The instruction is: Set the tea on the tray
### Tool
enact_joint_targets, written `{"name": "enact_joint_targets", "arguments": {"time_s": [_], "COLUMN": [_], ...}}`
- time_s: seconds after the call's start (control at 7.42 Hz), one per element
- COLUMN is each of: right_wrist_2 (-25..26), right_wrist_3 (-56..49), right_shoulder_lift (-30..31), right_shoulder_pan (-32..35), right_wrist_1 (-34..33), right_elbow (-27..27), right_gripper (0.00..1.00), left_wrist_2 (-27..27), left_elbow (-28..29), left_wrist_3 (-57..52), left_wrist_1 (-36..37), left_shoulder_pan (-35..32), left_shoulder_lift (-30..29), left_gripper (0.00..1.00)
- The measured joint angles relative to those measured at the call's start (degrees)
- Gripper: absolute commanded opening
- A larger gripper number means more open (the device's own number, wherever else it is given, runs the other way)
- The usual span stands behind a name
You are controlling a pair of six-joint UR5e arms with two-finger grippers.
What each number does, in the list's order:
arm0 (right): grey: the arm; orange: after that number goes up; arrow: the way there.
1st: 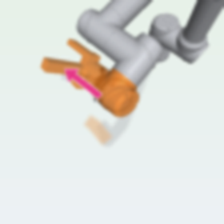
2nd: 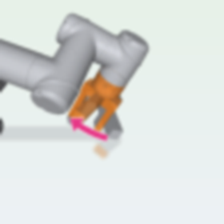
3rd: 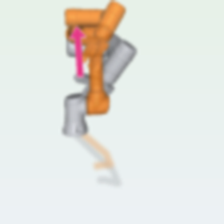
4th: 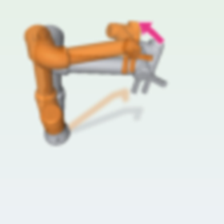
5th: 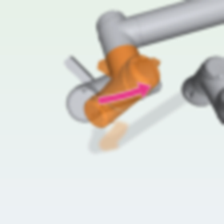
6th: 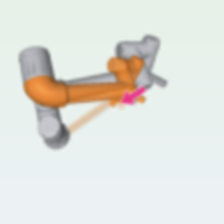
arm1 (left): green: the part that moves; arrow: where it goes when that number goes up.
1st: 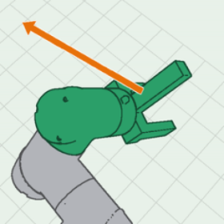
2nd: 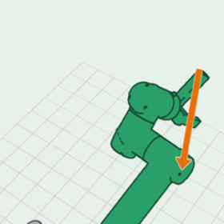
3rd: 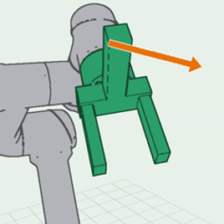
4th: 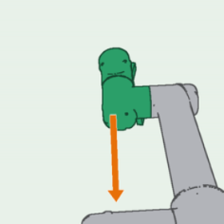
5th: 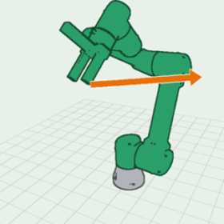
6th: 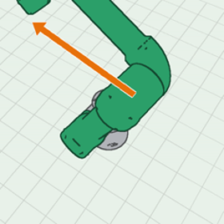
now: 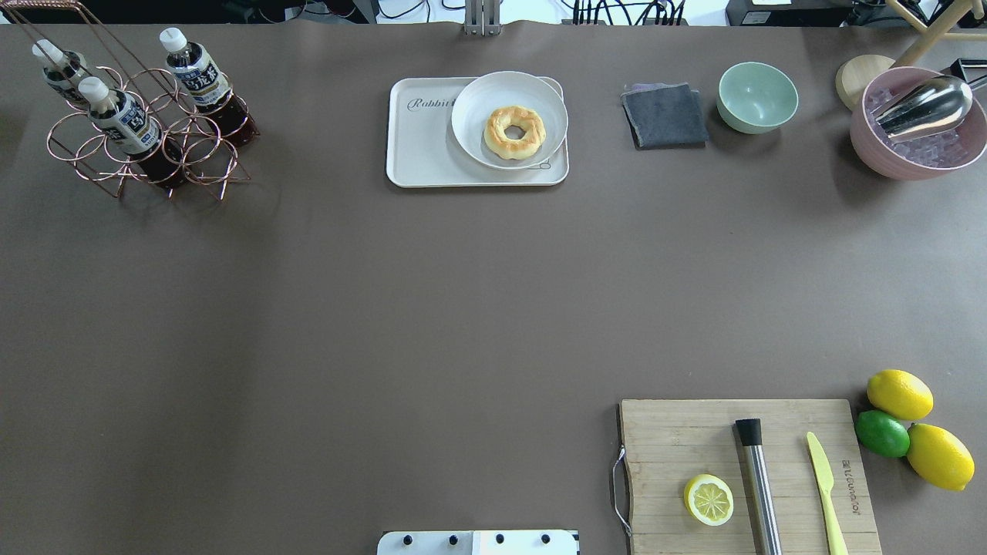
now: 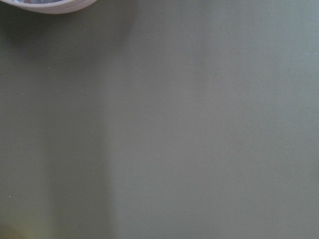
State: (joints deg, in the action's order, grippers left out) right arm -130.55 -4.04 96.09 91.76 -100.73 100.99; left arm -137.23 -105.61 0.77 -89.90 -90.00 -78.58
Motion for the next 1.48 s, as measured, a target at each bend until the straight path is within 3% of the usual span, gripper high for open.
{"name": "enact_joint_targets", "arguments": {"time_s": [0.54, 0.94, 1.21, 1.48], "right_wrist_2": [-0.16, -0.03, 0.01, 0.14], "right_wrist_3": [0.00, 0.16, 0.28, 0.60], "right_shoulder_lift": [-0.11, -0.23, -0.41, -0.90], "right_shoulder_pan": [0.00, -0.03, -0.13, -0.54], "right_wrist_1": [0.01, 2.04, 10.67, 19.77], "right_elbow": [0.00, 0.15, 0.23, 0.16], "right_gripper": [1.00, 1.00, 1.00, 1.00], "left_wrist_2": [-0.93, -6.73, -7.20, -3.58], "left_elbow": [-0.06, 0.54, 3.47, 5.78], "left_wrist_3": [-0.16, -0.05, 0.36, 7.71], "left_wrist_1": [-0.32, -2.46, -17.33, -25.93], "left_shoulder_pan": [-0.96, -1.80, -1.80, 1.37], "left_shoulder_lift": [-1.43, -3.65, -5.05, -10.31], "left_gripper": [0.98, 0.98, 0.97, 0.99]}}
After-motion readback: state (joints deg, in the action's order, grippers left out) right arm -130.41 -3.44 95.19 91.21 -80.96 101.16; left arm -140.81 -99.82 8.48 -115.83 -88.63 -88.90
